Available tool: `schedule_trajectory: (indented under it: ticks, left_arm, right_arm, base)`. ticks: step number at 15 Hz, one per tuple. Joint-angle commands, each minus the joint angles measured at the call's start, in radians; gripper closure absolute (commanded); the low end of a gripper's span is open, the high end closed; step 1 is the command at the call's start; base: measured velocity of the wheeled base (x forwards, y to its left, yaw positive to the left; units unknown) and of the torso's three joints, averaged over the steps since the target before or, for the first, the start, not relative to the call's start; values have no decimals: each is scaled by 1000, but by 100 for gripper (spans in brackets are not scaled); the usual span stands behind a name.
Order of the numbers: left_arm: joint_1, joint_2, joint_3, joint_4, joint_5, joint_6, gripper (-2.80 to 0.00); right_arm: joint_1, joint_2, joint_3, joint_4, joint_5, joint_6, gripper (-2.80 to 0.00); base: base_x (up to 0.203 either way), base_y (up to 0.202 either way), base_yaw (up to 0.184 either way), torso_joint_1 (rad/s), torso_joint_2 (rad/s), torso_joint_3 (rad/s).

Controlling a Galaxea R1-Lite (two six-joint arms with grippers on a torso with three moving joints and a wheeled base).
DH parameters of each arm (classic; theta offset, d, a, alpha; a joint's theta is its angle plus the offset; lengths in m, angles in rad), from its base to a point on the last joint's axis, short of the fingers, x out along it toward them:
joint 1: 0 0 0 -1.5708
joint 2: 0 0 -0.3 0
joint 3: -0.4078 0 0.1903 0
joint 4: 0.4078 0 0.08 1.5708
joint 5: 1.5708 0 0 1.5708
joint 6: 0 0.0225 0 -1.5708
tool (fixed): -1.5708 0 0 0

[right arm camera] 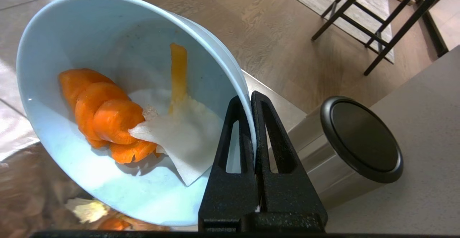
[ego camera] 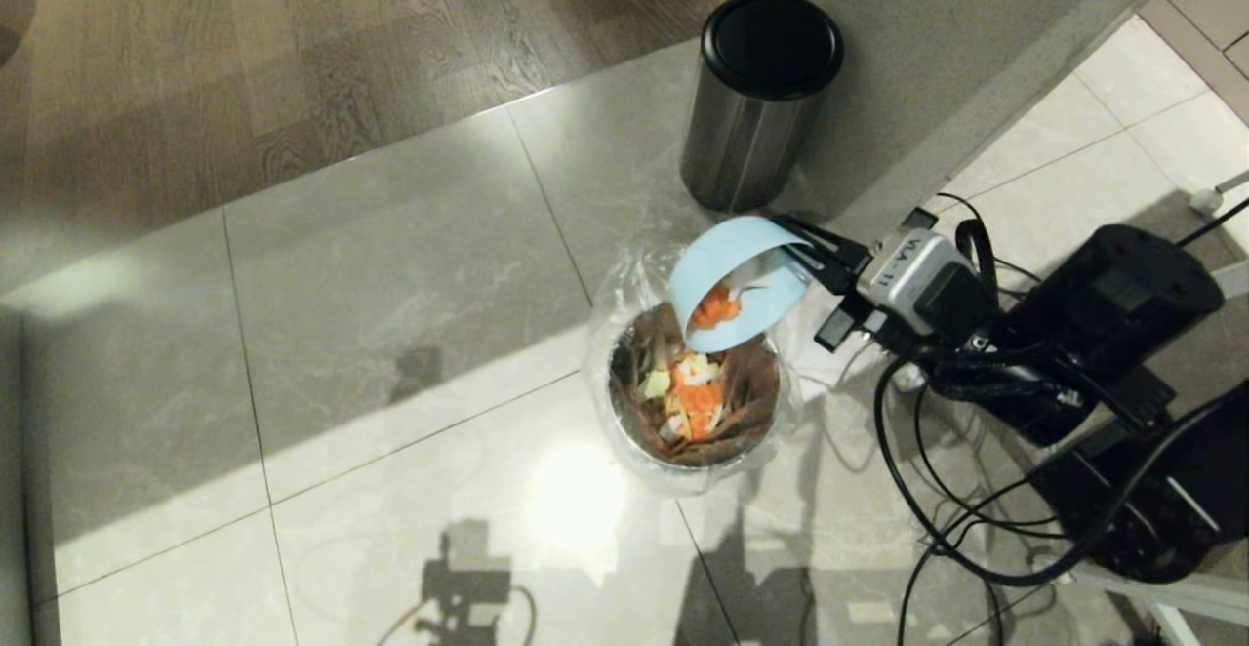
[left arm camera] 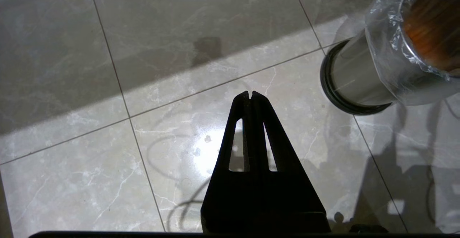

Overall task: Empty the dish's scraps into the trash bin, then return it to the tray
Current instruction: Pour the leftover food from the bowl into the trash can

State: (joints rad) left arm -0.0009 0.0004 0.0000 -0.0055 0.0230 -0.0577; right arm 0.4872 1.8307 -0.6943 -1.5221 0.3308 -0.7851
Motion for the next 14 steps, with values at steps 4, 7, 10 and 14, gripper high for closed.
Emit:
schedule_trajectory:
  ticks: [4,7,10,14]
  left_arm:
    - [1,1,0,-1,0,-1,0]
    - [-1,1,0,-1,0,-1,0]
    - [-1,1,0,-1,0,-1,0]
    - [1,1,0,-1,0,-1,0]
  right_arm:
    - [-49,45,-143,-48,102,104,0]
    - [-49,101,-215,-48,165,249,0]
    - [-46,135,-257,-48,253,282,0]
    - [-46,145,-288,-48,385,311,0]
  base:
    - [0,0,0,0,0,0]
    - [0,0,0,0,0,0]
    - [0,0,0,0,0,0]
    - [0,0,0,0,0,0]
